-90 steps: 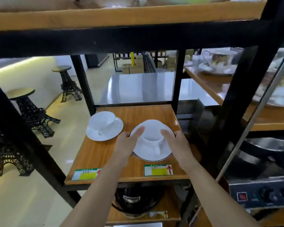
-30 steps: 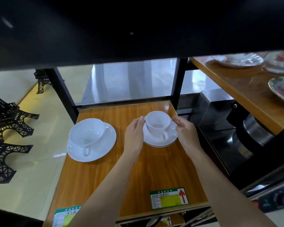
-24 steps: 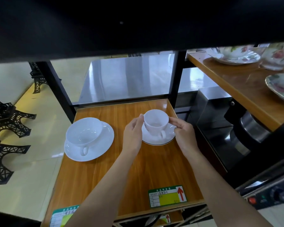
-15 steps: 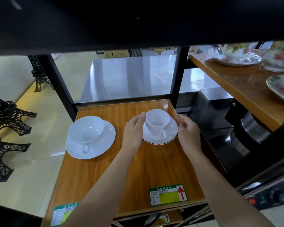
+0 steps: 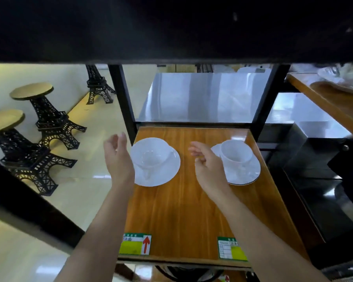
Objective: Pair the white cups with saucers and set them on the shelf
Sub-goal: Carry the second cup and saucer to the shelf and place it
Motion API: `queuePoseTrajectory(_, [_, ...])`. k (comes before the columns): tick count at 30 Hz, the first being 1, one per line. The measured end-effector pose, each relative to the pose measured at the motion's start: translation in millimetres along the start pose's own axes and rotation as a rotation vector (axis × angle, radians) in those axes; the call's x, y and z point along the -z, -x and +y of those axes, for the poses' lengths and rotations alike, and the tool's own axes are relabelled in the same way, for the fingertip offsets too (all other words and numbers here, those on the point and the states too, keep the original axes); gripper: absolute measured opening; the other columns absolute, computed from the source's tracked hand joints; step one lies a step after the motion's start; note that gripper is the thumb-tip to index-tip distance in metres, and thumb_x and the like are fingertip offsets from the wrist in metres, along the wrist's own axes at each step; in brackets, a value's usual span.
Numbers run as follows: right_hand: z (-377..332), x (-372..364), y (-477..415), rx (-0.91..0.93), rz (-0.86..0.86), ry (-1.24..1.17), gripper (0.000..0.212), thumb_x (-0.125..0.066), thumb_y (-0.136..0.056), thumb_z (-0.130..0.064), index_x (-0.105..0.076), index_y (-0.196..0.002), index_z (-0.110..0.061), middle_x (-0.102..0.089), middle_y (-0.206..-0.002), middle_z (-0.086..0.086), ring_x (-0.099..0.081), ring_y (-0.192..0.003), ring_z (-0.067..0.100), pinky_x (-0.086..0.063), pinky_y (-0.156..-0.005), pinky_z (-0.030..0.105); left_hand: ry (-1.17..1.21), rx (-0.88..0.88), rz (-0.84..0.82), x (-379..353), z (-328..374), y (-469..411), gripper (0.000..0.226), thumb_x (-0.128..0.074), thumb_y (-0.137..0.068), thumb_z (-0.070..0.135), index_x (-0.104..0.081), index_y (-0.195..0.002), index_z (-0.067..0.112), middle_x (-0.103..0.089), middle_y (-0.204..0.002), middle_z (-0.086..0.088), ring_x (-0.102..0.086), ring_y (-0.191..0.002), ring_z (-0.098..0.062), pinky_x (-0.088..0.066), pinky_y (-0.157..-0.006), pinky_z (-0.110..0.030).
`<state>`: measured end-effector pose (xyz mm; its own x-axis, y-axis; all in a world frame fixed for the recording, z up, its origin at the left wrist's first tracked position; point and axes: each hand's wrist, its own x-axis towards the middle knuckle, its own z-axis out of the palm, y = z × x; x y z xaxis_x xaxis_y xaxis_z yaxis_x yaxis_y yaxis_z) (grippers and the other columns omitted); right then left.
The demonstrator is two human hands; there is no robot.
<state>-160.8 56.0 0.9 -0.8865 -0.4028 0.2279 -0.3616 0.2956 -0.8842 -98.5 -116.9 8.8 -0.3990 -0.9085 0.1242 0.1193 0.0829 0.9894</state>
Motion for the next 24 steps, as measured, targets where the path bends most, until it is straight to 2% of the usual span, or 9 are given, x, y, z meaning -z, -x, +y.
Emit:
queuePoseTrajectory(3, [-3.4,-23.4,6.4,-0.067,-0.228,-0.141,0.040,-0.045,-0.094,-0.027,-0.042,-0.134,-0.028,-0.048,-0.115,-0.023,-0.043,-0.103,-0.007,-0.037,-0.074,0.001,0.045,0.190,-0.109,17.0,-14.6,-1.7,0.055,-0.039,-0.094,0.048,-0.037,-0.140,0.020,-0.042,-0.143,0.005,-0.036,-0.131,-0.009,-0.025,-0.100,-0.027])
queuePoseTrajectory(6, [-9.3,-37.1,7.2,-0.157,-0.348,-0.305,0.039,-0.043,-0.092,-0.043,-0.038,-0.131,-0.039,-0.041,-0.109,-0.032,-0.043,-0.099,-0.010,-0.039,-0.064,0.000,0.086,0.288,-0.220,25.2,-19.5,4.3,0.062,-0.032,-0.091,0.059,-0.031,-0.144,0.026,-0.038,-0.148,0.006,-0.035,-0.118,0.001,-0.023,-0.094,-0.026])
queuePoseTrajectory(9, [-14.5,-43.7,7.8,-0.213,-0.382,-0.375,0.044,-0.040,-0.092,-0.044,-0.034,-0.135,-0.035,-0.043,-0.115,-0.029,-0.041,-0.100,-0.012,-0.037,-0.070,-0.005,0.039,0.281,-0.278,29.8,-22.2,7.5,0.066,-0.026,-0.090,0.062,-0.046,-0.137,0.019,-0.056,-0.130,0.008,-0.053,-0.093,0.012,-0.033,-0.078,-0.011])
queuePoseTrajectory(11, [-13.9,-45.1,6.4,-0.238,-0.371,-0.384,0.055,-0.039,-0.091,-0.046,-0.029,-0.142,-0.026,-0.040,-0.136,-0.015,-0.038,-0.118,-0.003,-0.031,-0.091,0.009,0.021,0.254,-0.306,31.8,-21.7,8.8,0.060,-0.024,-0.091,0.060,-0.060,-0.122,0.023,-0.067,-0.104,0.019,-0.059,-0.077,0.019,-0.038,-0.063,-0.004])
queuePoseTrajectory(12, [-13.6,-45.0,5.5,-0.249,-0.357,-0.381,0.058,-0.039,-0.091,-0.047,-0.028,-0.144,-0.024,-0.037,-0.143,-0.009,-0.035,-0.126,0.005,-0.029,-0.097,0.019,0.009,0.240,-0.321,32.0,-21.3,9.5,0.056,-0.023,-0.092,0.059,-0.065,-0.112,0.027,-0.070,-0.090,0.024,-0.059,-0.074,0.021,-0.041,-0.059,-0.002])
queuePoseTrajectory(14, [-14.2,-44.6,4.5,-0.260,-0.342,-0.381,0.060,-0.038,-0.090,-0.048,-0.028,-0.144,-0.024,-0.035,-0.148,-0.002,-0.031,-0.133,0.014,-0.028,-0.099,0.027,-0.018,0.210,-0.347,31.6,-19.7,10.9,0.051,-0.022,-0.094,0.056,-0.067,-0.098,0.033,-0.071,-0.076,0.029,-0.059,-0.074,0.020,-0.041,-0.052,0.002])
queuePoseTrajectory(19, [-12.5,-45.6,4.2,-0.261,-0.344,-0.387,0.062,-0.039,-0.089,-0.049,-0.026,-0.144,-0.024,-0.032,-0.149,-0.003,-0.029,-0.136,0.016,-0.026,-0.103,0.029,-0.044,0.185,-0.340,28.9,-21.2,11.5,0.044,-0.027,-0.095,0.053,-0.067,-0.093,0.033,-0.069,-0.072,0.033,-0.060,-0.072,0.019,-0.039,-0.048,0.002])
queuePoseTrajectory(23, [-9.8,-46.7,3.2,-0.243,-0.351,-0.376,0.057,-0.042,-0.090,-0.047,-0.028,-0.142,-0.029,-0.038,-0.128,-0.018,-0.034,-0.119,0.002,-0.032,-0.086,0.007,-0.079,0.160,-0.350,28.8,-26.3,7.5,0.043,-0.029,-0.094,0.054,-0.067,-0.097,0.033,-0.070,-0.080,0.020,-0.059,-0.070,0.020,-0.039,-0.048,0.002])
queuePoseTrajectory(24, [-8.3,-47.4,3.2,-0.231,-0.330,-0.349,0.057,-0.043,-0.090,-0.048,-0.028,-0.142,-0.029,-0.038,-0.127,-0.018,-0.034,-0.117,0.002,-0.035,-0.084,0.008,-0.095,0.167,-0.341,28.6,-27.0,6.8,0.041,-0.030,-0.094,0.055,-0.066,-0.095,0.036,-0.067,-0.083,0.021,-0.059,-0.069,0.019,-0.039,-0.048,0.001])
